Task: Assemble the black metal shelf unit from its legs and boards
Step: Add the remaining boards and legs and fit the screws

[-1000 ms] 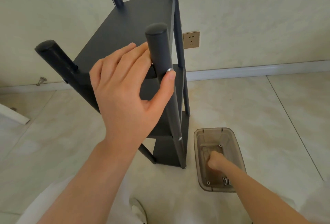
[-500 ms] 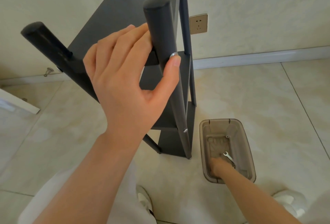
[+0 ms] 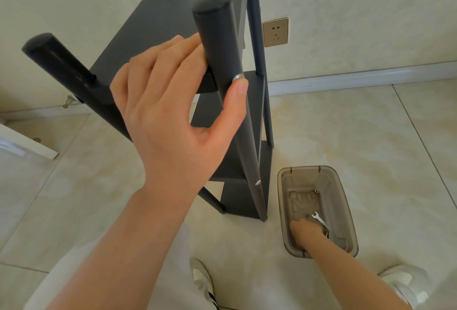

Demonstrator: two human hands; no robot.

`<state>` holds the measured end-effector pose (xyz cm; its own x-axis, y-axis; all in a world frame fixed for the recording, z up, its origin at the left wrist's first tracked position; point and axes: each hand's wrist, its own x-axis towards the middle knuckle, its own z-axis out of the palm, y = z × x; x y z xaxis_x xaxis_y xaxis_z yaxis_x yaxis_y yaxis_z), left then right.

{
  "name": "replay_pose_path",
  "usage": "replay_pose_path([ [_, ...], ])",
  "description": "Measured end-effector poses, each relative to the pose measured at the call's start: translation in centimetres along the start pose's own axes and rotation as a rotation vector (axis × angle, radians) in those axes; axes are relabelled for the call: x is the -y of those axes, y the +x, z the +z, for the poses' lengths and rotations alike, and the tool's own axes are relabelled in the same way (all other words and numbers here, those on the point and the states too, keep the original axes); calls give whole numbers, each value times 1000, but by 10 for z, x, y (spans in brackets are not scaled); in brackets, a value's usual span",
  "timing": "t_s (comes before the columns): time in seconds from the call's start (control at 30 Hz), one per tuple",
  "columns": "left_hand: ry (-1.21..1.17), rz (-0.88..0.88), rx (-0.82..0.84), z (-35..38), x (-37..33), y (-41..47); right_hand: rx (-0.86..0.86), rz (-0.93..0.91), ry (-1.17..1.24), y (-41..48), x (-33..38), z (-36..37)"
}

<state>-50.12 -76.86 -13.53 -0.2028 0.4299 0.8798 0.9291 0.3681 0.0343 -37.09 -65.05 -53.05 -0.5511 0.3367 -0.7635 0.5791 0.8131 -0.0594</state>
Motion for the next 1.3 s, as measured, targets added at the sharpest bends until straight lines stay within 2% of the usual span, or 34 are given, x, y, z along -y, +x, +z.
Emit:
replay_pose_path([
  [0.4,-12,-7,2,0,-1,2,-3,5,-22,1,-4,-1],
  [0.57,-9,-8,9,-1,0,2,-10,27,53,-3,-3,-5],
  [0.67,-16,-2,13,-1,0,1,-45,52,179,-6,-6,-10],
  [0.83,-10,-14,22,-2,-1,2,-211,29,563,-4,-25,-36],
  [0.9,-8,-17,24,-2,-1,2,-195,22,631,-6,-34,-49],
  [1.0,-7,-22,24,-2,-1,2,-132,32,594,-9,-46,-61],
  [1.17,-7,-23,31,-3,-2,2,-254,78,534,-7,-69,-74],
  [1.3,-8,-18,36,-3,-2,1,-280,104,494,-9,-86,-83],
])
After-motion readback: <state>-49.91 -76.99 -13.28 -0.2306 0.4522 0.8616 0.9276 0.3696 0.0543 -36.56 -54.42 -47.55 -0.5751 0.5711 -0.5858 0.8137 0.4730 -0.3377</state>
